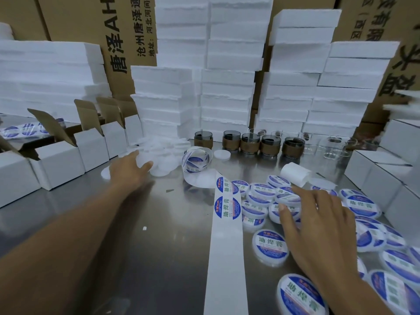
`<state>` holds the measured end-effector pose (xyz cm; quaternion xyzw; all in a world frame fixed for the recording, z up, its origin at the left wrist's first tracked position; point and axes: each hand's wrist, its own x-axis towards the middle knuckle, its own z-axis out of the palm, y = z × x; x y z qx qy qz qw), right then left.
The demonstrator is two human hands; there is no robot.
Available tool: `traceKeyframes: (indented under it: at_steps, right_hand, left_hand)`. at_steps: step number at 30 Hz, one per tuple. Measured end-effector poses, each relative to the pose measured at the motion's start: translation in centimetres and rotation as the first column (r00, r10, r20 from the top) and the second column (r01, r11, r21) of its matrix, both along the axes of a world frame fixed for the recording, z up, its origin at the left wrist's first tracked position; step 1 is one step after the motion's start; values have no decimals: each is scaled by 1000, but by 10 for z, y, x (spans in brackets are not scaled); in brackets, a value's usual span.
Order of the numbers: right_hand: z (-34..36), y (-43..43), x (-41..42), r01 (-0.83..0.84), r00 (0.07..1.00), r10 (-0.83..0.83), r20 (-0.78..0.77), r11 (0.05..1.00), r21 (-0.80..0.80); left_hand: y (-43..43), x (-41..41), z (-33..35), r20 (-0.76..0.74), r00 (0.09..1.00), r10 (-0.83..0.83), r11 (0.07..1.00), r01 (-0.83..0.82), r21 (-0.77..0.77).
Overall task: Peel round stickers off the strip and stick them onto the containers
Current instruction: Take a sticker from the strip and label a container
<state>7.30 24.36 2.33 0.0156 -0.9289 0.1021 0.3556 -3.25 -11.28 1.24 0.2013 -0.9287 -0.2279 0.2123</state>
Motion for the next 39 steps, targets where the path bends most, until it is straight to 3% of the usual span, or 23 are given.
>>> traceKeyframes:
  at_steps: [3, 8, 14, 17, 21, 24, 26, 29, 32, 39]
  right_hand:
    - [1, 0, 1, -2, 999, 2, 34, 1000, -12]
    - [2, 1, 3, -5, 995, 6, 99, 1000, -17]
    - [5, 2, 5, -22, 986, 26, 165, 1000, -22]
    - [6, 0, 7, -29, 981, 28, 190, 1000, 0]
    - [7, -2, 9, -48, 980, 44, 194, 999, 16]
    - [8, -2, 9, -47, 977, 39, 211, 998, 31]
    - [8, -2, 9, -51, 975, 42, 217, 998, 37]
    - [9, -2, 9, -66, 975, 59, 213, 997, 27]
    - [10, -3, 10, -111, 975, 106, 195, 994, 15]
    - [10, -8, 13, -264, 946, 249, 205, 963, 46]
  left_hand:
    - [1, 7, 2, -10, 1000, 18, 997, -19, -78]
    - [7, 23, 6, -49, 998, 34, 998, -36, -50]
    - [22, 44, 7, -132, 991, -14, 988, 34, 148]
    - [44, 57, 18, -267, 964, -1, 949, 85, 305]
    - [89, 72, 40, -415, 907, -77, 786, 311, 535]
    - [125, 82, 47, -459, 881, -114, 478, 453, 752]
    - [145, 88, 46, -491, 860, -139, 270, 510, 817]
    - [161, 95, 36, -507, 840, -194, 93, 531, 842]
    - [161, 97, 28, -484, 844, -230, 55, 508, 860]
    - [147, 92, 20, -450, 870, -203, 101, 476, 874]
